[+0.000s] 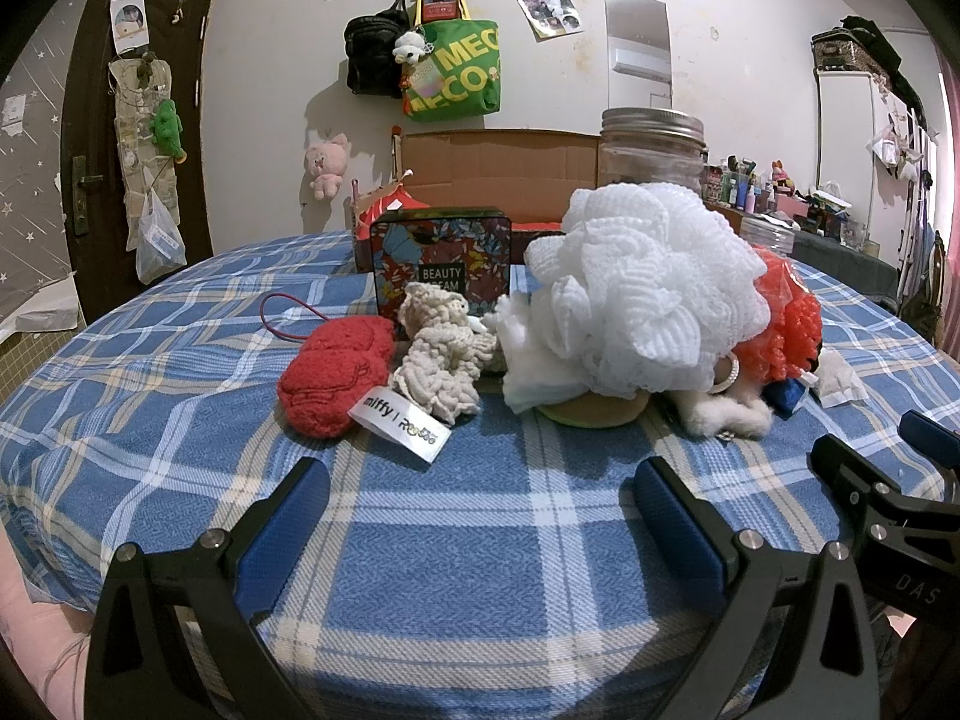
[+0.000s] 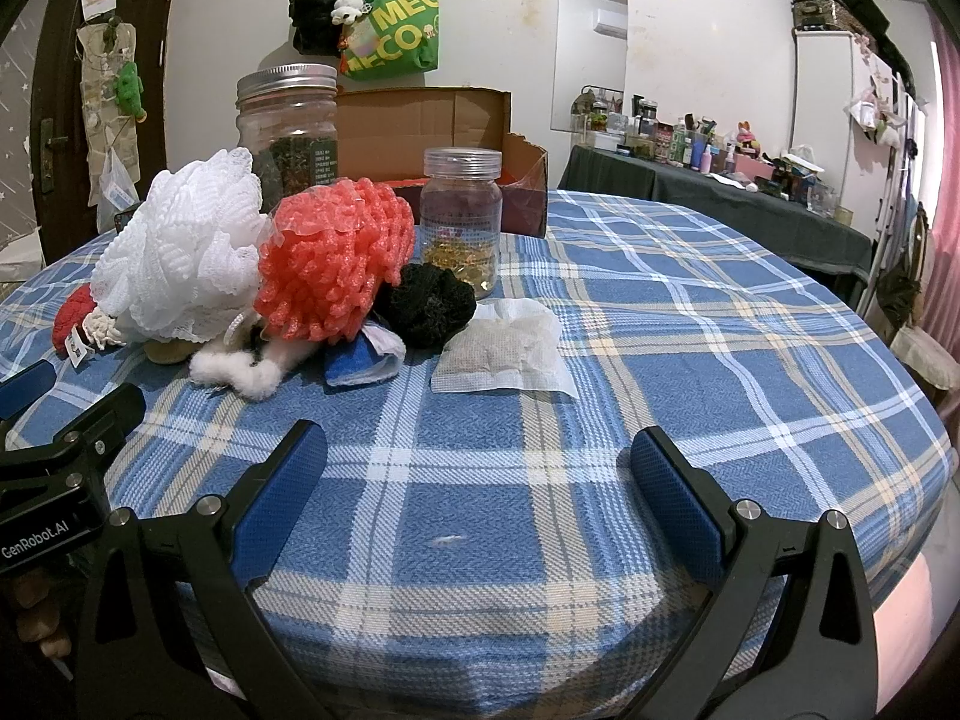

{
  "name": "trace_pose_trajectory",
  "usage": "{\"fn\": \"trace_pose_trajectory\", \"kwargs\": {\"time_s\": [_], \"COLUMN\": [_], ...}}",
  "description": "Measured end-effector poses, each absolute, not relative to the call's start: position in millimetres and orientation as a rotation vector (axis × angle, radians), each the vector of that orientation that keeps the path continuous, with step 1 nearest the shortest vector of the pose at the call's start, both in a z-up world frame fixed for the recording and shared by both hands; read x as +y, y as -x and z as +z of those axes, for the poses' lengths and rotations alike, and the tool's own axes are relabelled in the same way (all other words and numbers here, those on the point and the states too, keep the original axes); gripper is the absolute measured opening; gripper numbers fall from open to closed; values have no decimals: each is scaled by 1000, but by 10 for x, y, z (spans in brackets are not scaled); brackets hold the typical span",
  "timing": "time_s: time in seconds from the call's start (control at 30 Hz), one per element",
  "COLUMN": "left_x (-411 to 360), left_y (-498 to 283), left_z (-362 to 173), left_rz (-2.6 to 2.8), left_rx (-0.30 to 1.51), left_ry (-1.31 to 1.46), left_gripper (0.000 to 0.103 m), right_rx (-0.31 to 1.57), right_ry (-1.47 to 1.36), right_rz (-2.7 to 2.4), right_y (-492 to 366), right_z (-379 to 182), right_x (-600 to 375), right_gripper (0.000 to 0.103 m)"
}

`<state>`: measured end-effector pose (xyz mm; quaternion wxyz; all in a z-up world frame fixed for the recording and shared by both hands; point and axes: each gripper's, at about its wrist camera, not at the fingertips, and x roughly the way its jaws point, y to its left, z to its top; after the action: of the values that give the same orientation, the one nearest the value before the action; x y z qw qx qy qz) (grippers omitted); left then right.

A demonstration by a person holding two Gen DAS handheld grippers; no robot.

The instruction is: Organize soft objects

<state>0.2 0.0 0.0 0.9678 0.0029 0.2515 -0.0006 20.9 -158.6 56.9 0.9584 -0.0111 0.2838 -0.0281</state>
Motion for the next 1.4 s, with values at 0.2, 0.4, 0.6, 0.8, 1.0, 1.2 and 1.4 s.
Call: {"fn": "trace_pose_trajectory", "kwargs": {"time_s": [0.2, 0.4, 0.6, 0.8, 1.0, 1.2, 1.4], "left_x": [0, 0, 0, -4, 41, 30, -28], "left_y": [-2, -2, -2, 5, 4, -62, -171], "left_z": [0, -1, 0, 39, 282, 520, 707], "left_rz": [-1, -1, -2, -11, -39, -109, -177], "left_rx": [509, 509, 509, 512, 470, 457, 452], "left_ry": [-6, -6, -5, -14, 1, 8, -2], "left_gripper": [103, 103, 103, 103, 103, 103, 103], "right_rx": [576, 576, 578, 585, 517, 503, 535], "right_ry": [23, 22, 22, 40, 74, -1, -81], "right_rz": [-57, -57, -55, -33, -10, 89, 216], "right_y": [-210, -215, -220, -198, -169, -349, -597], "right_z": [569, 567, 568, 672, 883, 1138, 1251], "right_x": [-1586, -1586, -1584, -1590, -1550, -1694, -1853], "right_gripper": [103, 103, 103, 103, 103, 103, 103]}}
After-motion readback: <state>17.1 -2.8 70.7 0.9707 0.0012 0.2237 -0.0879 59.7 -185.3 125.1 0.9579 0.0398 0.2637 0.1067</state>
